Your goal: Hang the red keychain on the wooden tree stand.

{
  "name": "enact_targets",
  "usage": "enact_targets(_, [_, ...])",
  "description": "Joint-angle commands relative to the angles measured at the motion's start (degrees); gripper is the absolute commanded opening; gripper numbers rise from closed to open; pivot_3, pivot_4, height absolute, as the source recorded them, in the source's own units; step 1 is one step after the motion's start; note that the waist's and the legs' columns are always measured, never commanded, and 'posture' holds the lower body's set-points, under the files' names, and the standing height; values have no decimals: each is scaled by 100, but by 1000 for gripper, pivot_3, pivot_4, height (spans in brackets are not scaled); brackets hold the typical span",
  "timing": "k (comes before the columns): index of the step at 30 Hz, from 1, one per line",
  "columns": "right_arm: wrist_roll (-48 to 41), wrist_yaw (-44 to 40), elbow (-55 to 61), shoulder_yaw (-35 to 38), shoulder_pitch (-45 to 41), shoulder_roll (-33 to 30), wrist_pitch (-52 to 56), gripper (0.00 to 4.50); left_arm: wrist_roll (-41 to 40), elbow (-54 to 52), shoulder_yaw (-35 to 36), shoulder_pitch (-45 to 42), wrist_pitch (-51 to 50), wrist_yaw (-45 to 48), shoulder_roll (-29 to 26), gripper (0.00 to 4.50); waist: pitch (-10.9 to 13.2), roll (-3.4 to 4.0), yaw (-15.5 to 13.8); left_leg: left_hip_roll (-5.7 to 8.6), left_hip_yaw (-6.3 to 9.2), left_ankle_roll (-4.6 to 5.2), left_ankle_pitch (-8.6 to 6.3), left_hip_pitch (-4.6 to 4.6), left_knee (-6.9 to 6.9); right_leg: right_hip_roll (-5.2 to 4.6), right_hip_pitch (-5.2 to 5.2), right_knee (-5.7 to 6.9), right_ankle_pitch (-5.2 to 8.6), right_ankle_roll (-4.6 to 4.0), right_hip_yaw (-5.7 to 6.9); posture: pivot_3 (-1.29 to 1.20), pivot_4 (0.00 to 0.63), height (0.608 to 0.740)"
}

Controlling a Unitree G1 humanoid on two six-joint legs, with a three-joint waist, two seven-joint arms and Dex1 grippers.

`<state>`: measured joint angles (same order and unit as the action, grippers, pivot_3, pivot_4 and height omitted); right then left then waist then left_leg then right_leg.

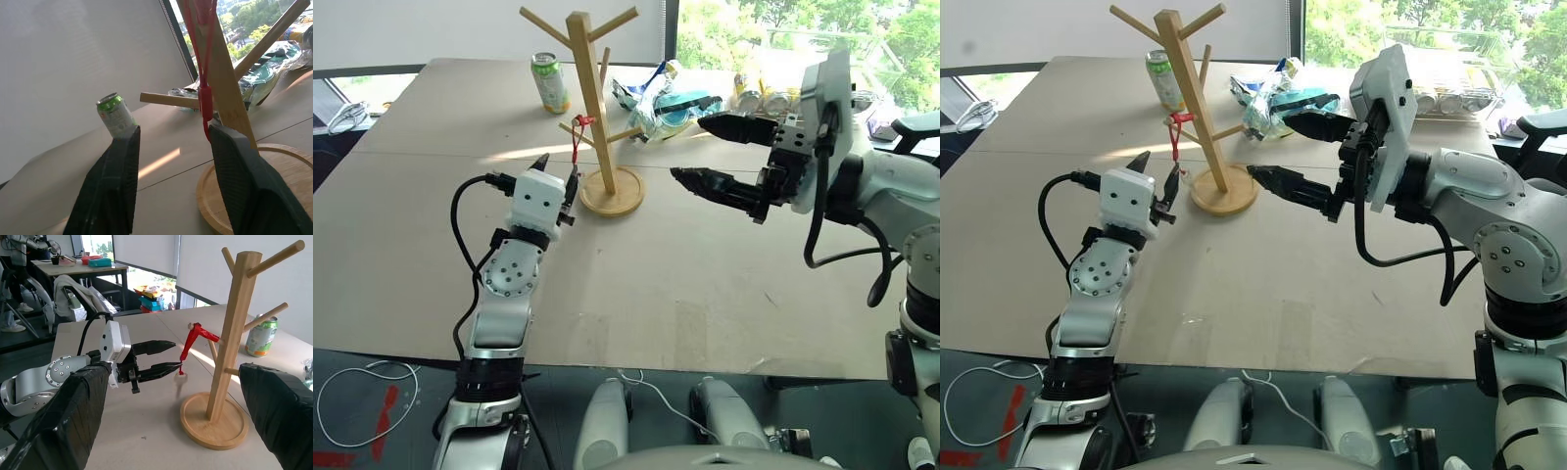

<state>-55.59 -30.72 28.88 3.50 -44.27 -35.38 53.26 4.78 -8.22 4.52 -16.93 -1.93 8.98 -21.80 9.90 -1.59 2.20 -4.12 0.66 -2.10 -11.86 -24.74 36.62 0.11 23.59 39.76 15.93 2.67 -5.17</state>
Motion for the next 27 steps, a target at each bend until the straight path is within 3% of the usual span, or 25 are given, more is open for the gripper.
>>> enact_targets(1, [-91, 32, 197, 208, -118, -69, -55, 4500, -31, -106, 81, -106, 118, -14, 19, 3837, 0, 0, 0, 0, 0, 0, 0, 0, 0, 0, 0, 0, 0, 0, 0, 0, 150, 732])
enact_targets(3, [-88, 43, 221, 209, -97, -78, -53, 4500, -49, -126, 82, -89, 125, 0, 24, 4464, 0, 0, 0, 0, 0, 0, 0, 0, 0, 0, 0, 0, 0, 0, 0, 0, 150, 732])
enact_targets(14, [81, -115, 197, 165, 107, -155, -171, 4500, -581, -488, 377, 388, -483, 724, -362, 4464, 0, 0, 13, -2, 0, 0, 0, 1, -1, 1, 1, 0, 0, 0, 1, 0, 150, 732])
enact_targets(18, [220, -260, 118, 127, 192, -217, -248, 4500, -1509, -777, 703, 399, -1366, 1534, -792, 4464, 1, 1, 10, -2, 1, 0, 0, 0, -2, 1, 1, 0, 0, 0, 2, 0, 150, 732])
enact_targets(22, [391, -632, -111, 89, 153, -424, -320, 4500, -2698, -872, 1223, -243, -3330, 2671, -2128, 4464, 9, -4, 17, -5, 8, 0, 0, 0, -1, 6, 3, 1, 7, 9, 10, 0, 150, 732])
enact_targets(27, [484, -1144, -423, 103, 37, -761, -353, 4500, -3749, -468, 1747, -782, -4303, 4119, -3665, 4464, 23, -6, 36, -7, 1, 0, 0, -2, -10, 4, 10, -6, 9, 9, 8, 0, 150, 732])
